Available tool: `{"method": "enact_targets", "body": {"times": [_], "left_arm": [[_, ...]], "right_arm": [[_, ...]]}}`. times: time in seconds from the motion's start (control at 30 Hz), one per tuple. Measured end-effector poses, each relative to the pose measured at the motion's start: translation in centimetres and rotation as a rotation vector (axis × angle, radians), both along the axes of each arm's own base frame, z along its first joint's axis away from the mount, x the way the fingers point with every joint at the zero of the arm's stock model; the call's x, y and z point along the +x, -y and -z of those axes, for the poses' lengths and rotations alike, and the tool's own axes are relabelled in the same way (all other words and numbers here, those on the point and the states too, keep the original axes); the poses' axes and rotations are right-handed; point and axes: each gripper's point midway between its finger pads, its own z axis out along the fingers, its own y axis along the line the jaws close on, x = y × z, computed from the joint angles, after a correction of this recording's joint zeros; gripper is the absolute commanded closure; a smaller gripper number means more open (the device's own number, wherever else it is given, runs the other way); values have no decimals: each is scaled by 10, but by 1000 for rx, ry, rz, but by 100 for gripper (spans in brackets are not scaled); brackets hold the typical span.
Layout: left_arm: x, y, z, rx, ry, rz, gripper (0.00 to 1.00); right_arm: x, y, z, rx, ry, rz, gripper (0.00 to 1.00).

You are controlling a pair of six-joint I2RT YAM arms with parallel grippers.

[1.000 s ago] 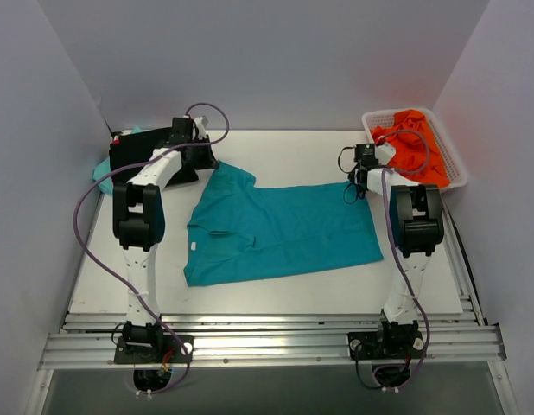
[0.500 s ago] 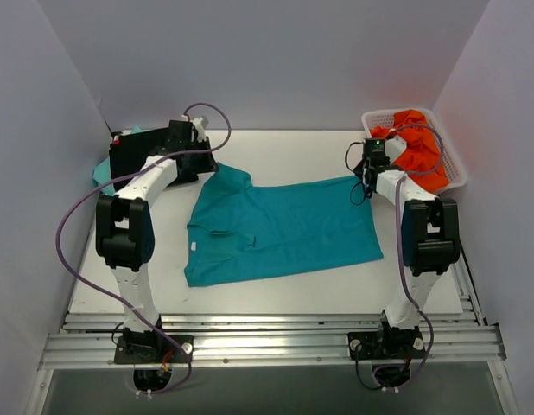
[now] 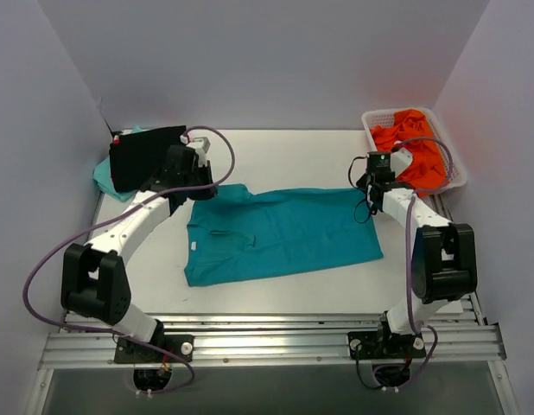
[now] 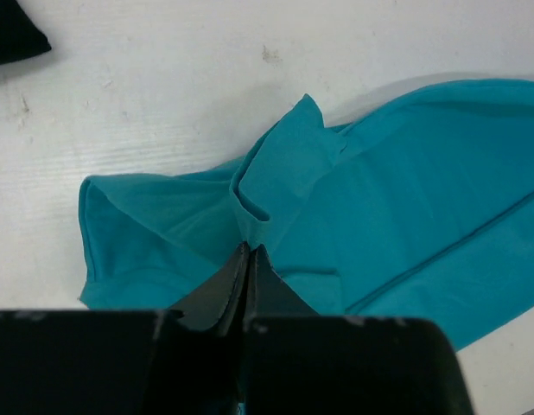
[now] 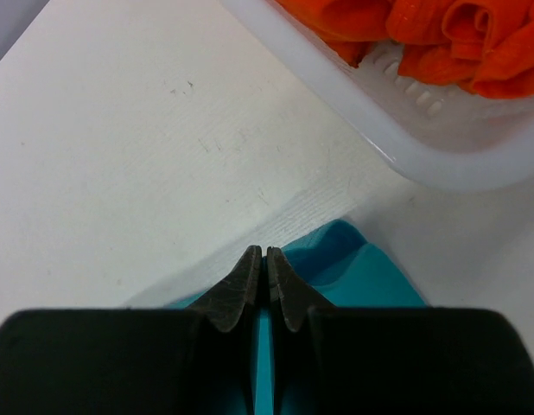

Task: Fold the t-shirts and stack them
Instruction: Fold the tshirt

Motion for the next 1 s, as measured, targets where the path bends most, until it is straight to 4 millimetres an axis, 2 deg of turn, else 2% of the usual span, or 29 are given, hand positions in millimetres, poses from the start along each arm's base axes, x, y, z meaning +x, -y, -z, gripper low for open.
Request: {"method": "enact_targets", "body": {"times": [0.17,0.37,0.43,0.47,0.5,0.53,0.57,0.6,0.63,0.77,0.9,1.0], "left_arm": [[-47,-3,-6,18,32,-6,98],[-103,2,-4,39,69,-3,98],[-121,5,2,42,73,-4,92],[-128,5,5,48,69,-5,84],[-136,5,10,57,61,-12,52],[-143,5,16,72,50,-16,30],[-150,4,22,89,38,-30,15],[-156,3,27,106,25,-45,3],[-162,1,31,126,17,-59,6],[-177,-7,28,152,47,-137,6],[-172,-16,12,118,126,-209,6],[-164,-15,3,94,180,-231,6]], "right_arm": [[-28,-2,-4,5,14,2,100],[-73,-2,-3,10,38,31,100],[-88,0,1,14,41,49,96],[-95,2,4,17,37,61,84],[-102,4,9,21,30,81,63],[-108,6,12,26,24,99,16],[-114,9,16,27,16,119,0],[-119,12,18,20,10,133,0],[-124,14,20,17,6,145,0],[-136,21,17,23,23,201,0],[-132,16,8,32,56,198,0],[-122,2,-6,38,83,160,1]]}}
